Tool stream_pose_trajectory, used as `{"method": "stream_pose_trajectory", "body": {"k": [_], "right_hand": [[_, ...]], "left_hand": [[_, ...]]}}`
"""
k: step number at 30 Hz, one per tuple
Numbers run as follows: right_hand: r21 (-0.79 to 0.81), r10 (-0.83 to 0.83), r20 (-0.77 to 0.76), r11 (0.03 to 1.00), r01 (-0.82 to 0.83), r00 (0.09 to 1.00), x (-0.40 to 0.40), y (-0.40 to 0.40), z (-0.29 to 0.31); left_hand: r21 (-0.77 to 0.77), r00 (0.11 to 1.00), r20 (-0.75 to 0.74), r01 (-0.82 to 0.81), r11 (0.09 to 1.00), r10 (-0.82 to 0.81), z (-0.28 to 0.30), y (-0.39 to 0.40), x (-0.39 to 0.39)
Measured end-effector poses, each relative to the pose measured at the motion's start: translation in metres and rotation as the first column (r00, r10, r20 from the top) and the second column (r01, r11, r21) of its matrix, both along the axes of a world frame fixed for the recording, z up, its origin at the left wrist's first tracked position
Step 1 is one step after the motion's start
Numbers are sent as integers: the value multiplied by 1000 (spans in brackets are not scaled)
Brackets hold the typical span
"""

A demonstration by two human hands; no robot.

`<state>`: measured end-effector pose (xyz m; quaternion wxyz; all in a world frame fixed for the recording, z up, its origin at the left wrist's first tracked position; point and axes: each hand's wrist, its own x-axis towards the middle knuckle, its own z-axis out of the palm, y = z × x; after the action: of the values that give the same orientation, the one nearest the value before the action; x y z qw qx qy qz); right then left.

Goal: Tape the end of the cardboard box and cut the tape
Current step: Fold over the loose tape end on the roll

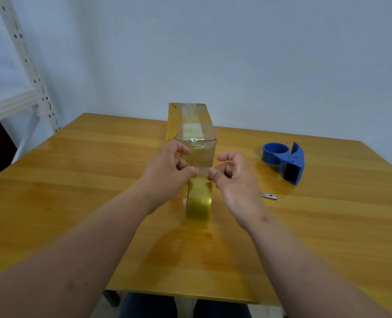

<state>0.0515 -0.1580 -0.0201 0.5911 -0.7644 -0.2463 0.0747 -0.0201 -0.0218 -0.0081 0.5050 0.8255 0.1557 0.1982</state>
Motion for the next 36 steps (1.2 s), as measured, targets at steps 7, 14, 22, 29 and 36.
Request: {"method": "stream_pose_trajectory", "body": {"k": [7, 14, 22, 29, 36], "right_hand": [[-45, 67, 8, 997, -66, 998, 3, 0, -2], [-35, 73, -24, 997, -73, 997, 1, -3, 0], [-60, 78, -17, 995, -79, 997, -2, -4, 3], [-81, 89, 6, 993, -88, 996, -3, -4, 6], [-91, 117, 12, 989, -116, 993, -4, -7, 6]], "left_hand": [[-7, 999, 13, -48, 999, 48, -1, 0, 1], [117, 999, 51, -24, 993, 18, -1, -2, -1], [39, 999, 49, 7, 999, -9, -6, 4, -5], [161, 998, 6, 59, 985, -61, -10, 4, -4], [231, 997, -42, 74, 970, -66, -9, 6, -5]]}}
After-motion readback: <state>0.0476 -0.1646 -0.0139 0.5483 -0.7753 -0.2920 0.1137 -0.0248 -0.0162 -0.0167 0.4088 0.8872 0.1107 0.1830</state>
